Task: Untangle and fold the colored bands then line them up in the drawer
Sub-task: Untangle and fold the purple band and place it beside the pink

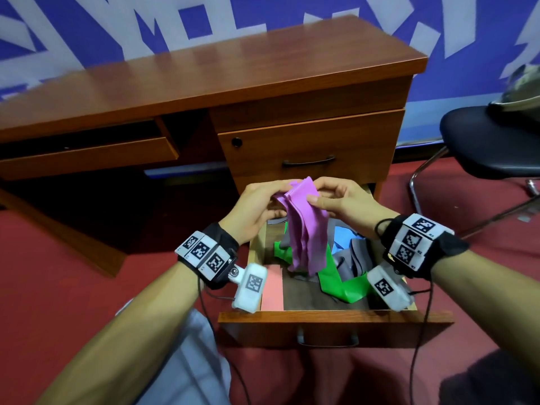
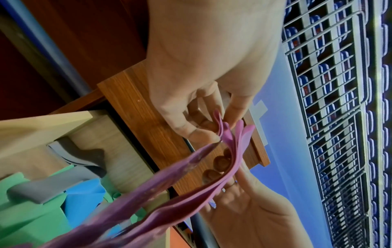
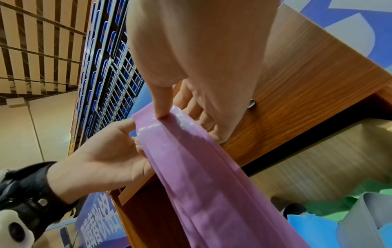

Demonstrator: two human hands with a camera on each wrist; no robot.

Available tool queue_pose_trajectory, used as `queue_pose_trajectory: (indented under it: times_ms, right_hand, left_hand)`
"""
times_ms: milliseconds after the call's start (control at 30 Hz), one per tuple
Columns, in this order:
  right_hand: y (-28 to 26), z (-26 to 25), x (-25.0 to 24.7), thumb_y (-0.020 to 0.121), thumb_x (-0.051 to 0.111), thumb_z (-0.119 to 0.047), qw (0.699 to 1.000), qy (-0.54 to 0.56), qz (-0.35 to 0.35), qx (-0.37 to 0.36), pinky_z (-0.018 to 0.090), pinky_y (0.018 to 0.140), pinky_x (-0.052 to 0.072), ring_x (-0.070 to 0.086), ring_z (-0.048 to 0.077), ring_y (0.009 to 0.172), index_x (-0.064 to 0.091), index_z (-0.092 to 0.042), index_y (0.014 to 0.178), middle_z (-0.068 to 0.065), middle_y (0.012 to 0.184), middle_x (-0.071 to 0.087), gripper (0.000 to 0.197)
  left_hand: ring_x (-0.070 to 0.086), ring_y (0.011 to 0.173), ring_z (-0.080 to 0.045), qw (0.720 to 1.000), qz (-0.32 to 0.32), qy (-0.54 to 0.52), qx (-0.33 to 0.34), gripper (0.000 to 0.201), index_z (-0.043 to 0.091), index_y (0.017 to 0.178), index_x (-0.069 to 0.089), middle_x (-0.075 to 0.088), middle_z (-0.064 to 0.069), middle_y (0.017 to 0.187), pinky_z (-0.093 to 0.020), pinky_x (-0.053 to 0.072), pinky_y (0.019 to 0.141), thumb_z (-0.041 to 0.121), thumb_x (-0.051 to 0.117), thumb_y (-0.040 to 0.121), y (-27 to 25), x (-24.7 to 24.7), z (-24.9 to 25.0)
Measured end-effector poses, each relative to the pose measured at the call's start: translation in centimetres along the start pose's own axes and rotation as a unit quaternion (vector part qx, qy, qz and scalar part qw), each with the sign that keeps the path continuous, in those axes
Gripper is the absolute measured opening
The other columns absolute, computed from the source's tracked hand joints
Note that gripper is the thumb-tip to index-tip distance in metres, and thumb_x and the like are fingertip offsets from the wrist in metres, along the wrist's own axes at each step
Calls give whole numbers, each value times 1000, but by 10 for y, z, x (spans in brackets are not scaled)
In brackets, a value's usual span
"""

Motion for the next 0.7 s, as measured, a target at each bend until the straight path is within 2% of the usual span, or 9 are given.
queue_pose_trajectory:
  times_ms: [167,267,333,433,500,600,667,700]
  right_hand:
    - [-2,-3,2,88,71,-17,999,29,-17,-19,45,93,46,63,32,101,63,1,114,35,118,64,33]
    - [-1,0,0,89,71,-16,1000,20,-9,-13,49,93,44,63,31,99,64,-1,113,31,111,66,30]
    - [-1,2,-2,92,69,-12,1000,5,-2,-8,41,89,49,65,28,98,65,-2,114,21,108,70,25]
    - [0,2,-2,94,64,-4,1000,-20,10,-8,23,76,55,69,17,95,67,-5,116,9,104,74,22]
    - [-1,1,-2,95,63,-2,999,-28,18,-10,17,71,52,70,10,90,68,-7,114,2,100,76,21]
    - [-1,-1,-3,95,63,-1,999,-13,22,-22,16,72,51,69,10,92,66,-3,118,5,109,74,24]
    - [0,-2,-3,95,62,-1,1000,4,17,-23,18,72,52,69,13,96,64,-2,120,9,119,72,25]
    - [0,-2,-2,95,62,-1,1000,9,15,-20,18,70,52,69,13,94,64,-2,120,11,118,71,25]
  left_hand:
    - [62,73,-15,1000,1,-12,-18,26,3,114,76,67,-6,85,-28,49,71,14,61,96,1,2,-4]
    - [63,71,-13,999,-14,-41,-23,25,5,111,76,70,-3,83,-24,50,65,11,57,96,-1,4,-2]
    - [64,71,-11,998,-25,-61,-22,24,6,110,76,72,-2,84,-22,51,63,10,57,96,-1,4,0]
    - [66,77,-11,996,-43,-74,-17,27,7,114,75,73,-5,97,-23,51,70,11,56,96,0,3,1]
    - [65,71,-8,997,-37,-67,-19,26,7,115,74,73,-2,89,-21,50,66,11,56,96,0,3,1]
    - [62,63,-7,998,-12,-55,-18,26,4,117,73,70,2,74,-18,48,57,10,58,96,0,2,0]
    - [61,66,-9,999,-6,-49,-17,27,4,117,74,70,-1,78,-20,48,60,11,60,94,1,1,-1]
    - [61,69,-10,999,-8,-46,-16,27,5,116,75,70,-3,83,-21,48,63,12,61,94,2,1,-2]
Point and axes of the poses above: each hand's wrist, its own y-axis towards the middle knuckle, its own x-axis out of the palm, z = x × y, the point moved 4 cm from there along y, towards the middle knuckle
